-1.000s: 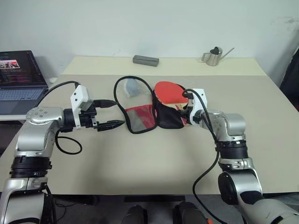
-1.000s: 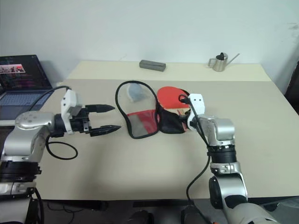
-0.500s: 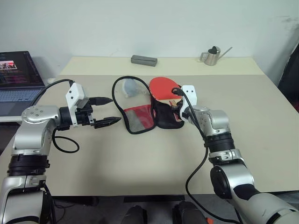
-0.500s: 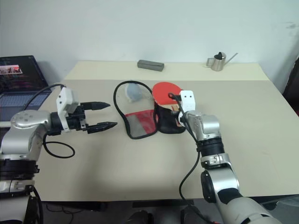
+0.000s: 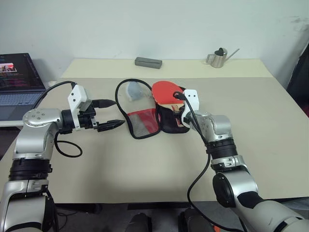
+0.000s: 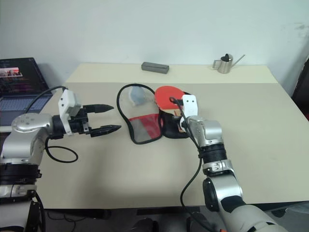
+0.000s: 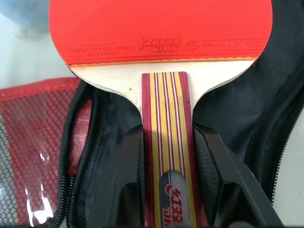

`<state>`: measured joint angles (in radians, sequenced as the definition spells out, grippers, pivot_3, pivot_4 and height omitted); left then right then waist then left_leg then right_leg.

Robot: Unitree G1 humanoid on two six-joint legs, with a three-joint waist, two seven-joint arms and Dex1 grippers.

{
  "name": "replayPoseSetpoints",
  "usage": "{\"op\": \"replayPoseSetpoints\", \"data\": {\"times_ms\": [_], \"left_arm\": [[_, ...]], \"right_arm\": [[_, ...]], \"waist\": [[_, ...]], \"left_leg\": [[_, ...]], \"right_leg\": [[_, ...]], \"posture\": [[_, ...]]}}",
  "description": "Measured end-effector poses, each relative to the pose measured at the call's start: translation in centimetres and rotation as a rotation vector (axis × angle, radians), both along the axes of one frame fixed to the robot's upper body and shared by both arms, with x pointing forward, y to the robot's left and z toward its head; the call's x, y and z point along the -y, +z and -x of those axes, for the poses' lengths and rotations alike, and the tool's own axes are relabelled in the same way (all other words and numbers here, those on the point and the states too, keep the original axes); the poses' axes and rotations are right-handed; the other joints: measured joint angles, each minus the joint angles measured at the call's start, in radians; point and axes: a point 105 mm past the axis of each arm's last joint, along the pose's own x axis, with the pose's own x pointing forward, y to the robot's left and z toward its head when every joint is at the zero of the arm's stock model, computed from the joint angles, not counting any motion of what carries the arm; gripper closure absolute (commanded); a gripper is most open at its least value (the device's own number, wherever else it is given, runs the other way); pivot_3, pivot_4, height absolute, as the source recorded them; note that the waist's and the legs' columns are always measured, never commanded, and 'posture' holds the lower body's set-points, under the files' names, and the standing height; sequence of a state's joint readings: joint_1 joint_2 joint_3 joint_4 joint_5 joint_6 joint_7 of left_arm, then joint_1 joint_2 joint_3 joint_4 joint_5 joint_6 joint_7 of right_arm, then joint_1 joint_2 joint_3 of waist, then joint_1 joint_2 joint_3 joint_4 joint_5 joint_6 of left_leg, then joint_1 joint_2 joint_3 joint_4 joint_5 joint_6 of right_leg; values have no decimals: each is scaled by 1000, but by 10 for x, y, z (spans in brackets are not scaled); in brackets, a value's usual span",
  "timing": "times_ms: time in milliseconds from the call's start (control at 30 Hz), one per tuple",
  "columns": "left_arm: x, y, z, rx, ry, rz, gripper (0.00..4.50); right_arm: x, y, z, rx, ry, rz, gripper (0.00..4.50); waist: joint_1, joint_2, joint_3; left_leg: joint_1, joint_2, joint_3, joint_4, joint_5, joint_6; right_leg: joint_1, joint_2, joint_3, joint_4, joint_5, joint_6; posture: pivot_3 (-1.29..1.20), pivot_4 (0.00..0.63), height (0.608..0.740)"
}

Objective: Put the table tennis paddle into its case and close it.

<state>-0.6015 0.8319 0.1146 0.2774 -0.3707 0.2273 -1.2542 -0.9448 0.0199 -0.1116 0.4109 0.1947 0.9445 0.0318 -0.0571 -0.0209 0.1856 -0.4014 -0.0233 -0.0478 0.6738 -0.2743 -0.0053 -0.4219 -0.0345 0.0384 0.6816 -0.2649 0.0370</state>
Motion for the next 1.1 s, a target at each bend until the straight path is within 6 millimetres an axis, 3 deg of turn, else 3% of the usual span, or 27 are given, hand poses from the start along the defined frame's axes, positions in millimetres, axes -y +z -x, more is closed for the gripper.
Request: {"op": "replayPoseSetpoints", "data": {"times_ms": [267, 300, 600, 733, 967, 1100], "left_arm": [[0, 1, -1, 2, 1, 0, 0], [0, 1, -1, 3, 2, 1, 0], [1, 3, -2, 18, -2, 0, 0], [2, 3, -2, 19, -2, 1, 0], [-2, 3, -11, 21, 59, 40, 0], [-13, 0, -21, 21, 142, 38, 0]], "right_arm": [[1, -12, 0, -19, -14, 24, 3411], [0, -12, -1, -17, -15, 24, 2703], [-6, -8, 0, -4, -12, -6, 19], [-8, 6, 1, 44, -3, -20, 19], [-5, 70, 24, 285, 138, -54, 19], [20, 67, 40, 293, 208, -21, 19]], "waist": [[0, 0, 0], [0, 0, 0], [0, 0, 0], [0, 0, 0], [3, 0, 0], [6, -1, 0]], "left_leg": [[0, 0, 0, 0, 0, 0], [0, 0, 0, 0, 0, 0], [0, 0, 0, 0, 0, 0], [0, 0, 0, 0, 0, 0], [0, 0, -1, -1, 0, 0], [0, 0, -1, 0, 0, 0]], "right_leg": [[0, 0, 0, 0, 0, 0], [0, 0, 0, 0, 0, 0], [0, 0, 0, 0, 0, 0], [0, 0, 0, 0, 0, 0], [1, 0, 0, -1, 0, 0], [1, -1, -1, -1, 0, 0]], "posture": [[0, 150, 740], [0, 150, 740], [0, 150, 740], [0, 150, 740], [0, 150, 740], [0, 150, 740]]}}
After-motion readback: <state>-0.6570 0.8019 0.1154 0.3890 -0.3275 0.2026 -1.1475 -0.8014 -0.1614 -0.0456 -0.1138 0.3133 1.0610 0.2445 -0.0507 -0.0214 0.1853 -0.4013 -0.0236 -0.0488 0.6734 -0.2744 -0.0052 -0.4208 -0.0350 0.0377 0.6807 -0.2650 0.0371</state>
